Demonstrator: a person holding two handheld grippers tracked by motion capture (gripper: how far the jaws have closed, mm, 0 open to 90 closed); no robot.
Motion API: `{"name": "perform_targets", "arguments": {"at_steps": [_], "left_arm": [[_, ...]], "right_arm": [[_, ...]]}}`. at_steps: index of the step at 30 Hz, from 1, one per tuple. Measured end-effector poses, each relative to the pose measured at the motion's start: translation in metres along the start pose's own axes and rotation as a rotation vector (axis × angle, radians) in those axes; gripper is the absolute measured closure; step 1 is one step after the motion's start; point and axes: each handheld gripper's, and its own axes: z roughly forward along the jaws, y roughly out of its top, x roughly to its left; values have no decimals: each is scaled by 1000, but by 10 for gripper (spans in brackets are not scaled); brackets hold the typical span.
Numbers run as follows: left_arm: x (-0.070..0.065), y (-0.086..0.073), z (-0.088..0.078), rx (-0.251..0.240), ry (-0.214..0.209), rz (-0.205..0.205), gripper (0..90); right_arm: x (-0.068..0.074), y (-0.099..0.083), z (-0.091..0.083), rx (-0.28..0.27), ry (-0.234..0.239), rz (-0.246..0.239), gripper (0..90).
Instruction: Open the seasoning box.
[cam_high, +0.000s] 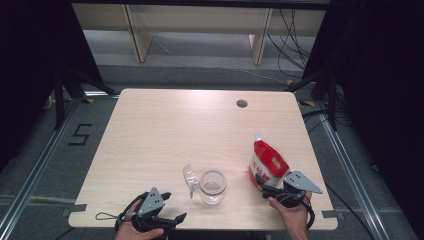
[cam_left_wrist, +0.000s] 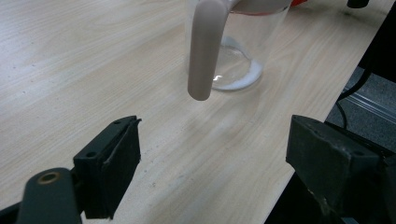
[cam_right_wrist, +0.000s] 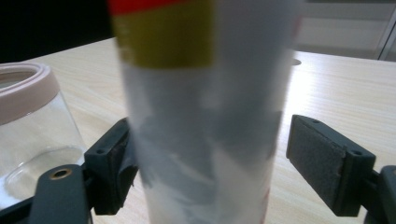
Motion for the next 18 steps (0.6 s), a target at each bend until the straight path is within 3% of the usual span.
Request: {"name": "perform_targets", "arguments": {"at_steps": [2,5,6,11,13,15,16,17,18], "left_arm": [[0,0,0,-7,-1,0,173],[0,0,1,-4,2,1,174],[0,1,0,2,3,-2,173],[-1,1,1,-5,1,-26,173],[-1,1,1,0,5,-25,174],[-1,1,3,-4,1,-31,174],[-1,0,3,-9,-2,-31,174],[1,0,2,10,8,1,174],[0,1,2,11,7,-1,173]], "right_arm": [[2,0,0,17,10,9,213],[2,0,1,-9,14,-12,213],[5,-1,1,0,17,13,212],[6,-1,2,-14,25,11,213],[5,-1,2,1,48,-17,214],[6,-1,2,-2,39,-17,217],[7,-3,3,-13,38,4,219],[7,-3,3,-19,38,4,219],[6,-3,3,-14,43,-16,218]]}}
